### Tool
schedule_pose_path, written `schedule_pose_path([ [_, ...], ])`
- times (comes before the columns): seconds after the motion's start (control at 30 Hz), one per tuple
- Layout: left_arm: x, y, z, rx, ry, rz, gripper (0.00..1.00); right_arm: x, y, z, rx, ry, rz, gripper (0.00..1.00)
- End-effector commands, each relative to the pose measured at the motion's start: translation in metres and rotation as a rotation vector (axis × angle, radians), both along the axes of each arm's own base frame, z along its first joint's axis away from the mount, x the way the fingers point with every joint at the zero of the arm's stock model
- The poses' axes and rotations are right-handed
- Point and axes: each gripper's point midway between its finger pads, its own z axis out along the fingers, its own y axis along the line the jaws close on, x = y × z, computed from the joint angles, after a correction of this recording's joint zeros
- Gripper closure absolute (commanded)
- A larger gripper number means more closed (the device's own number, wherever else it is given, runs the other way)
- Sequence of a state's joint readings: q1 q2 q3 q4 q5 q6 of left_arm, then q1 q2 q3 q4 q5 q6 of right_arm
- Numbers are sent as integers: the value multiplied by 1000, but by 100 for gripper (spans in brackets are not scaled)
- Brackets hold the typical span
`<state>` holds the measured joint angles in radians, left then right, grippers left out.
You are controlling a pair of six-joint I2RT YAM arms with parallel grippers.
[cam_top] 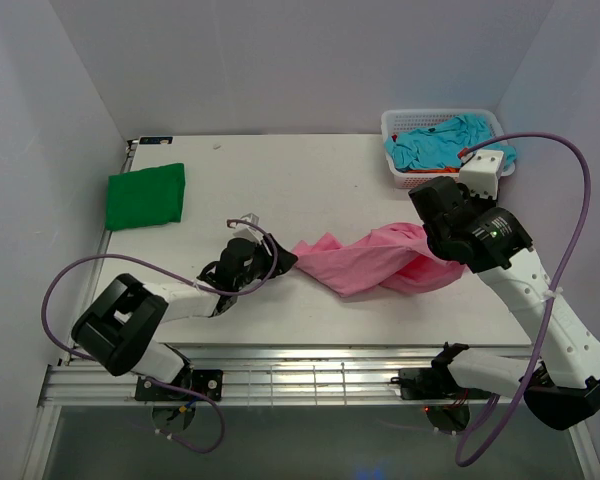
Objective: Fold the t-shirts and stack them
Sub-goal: Flatten the tshirt out
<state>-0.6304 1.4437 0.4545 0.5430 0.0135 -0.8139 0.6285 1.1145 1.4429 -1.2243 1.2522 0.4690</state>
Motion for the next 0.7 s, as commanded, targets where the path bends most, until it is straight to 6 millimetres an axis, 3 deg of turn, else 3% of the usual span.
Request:
schedule_pose_path([
  [0.0, 10, -1, 1, 49, -26, 24, 39, 1, -3, 7, 5, -43, -18, 92],
  [0.1, 11, -2, -8, 91, -15, 26, 43, 1, -3, 9, 9, -49, -10, 92],
  [0.43, 22, -4, -23, 171, -25, 40, 41, 4, 0, 3, 7, -37, 10, 92],
  [0.53, 26, -6, -27, 179, -19, 40, 46, 3, 0, 3, 8, -38, 8, 92],
  [0.67, 30, -12, -33, 192, -16, 25, 65, 1, -3, 5, 4, -41, 9, 92],
])
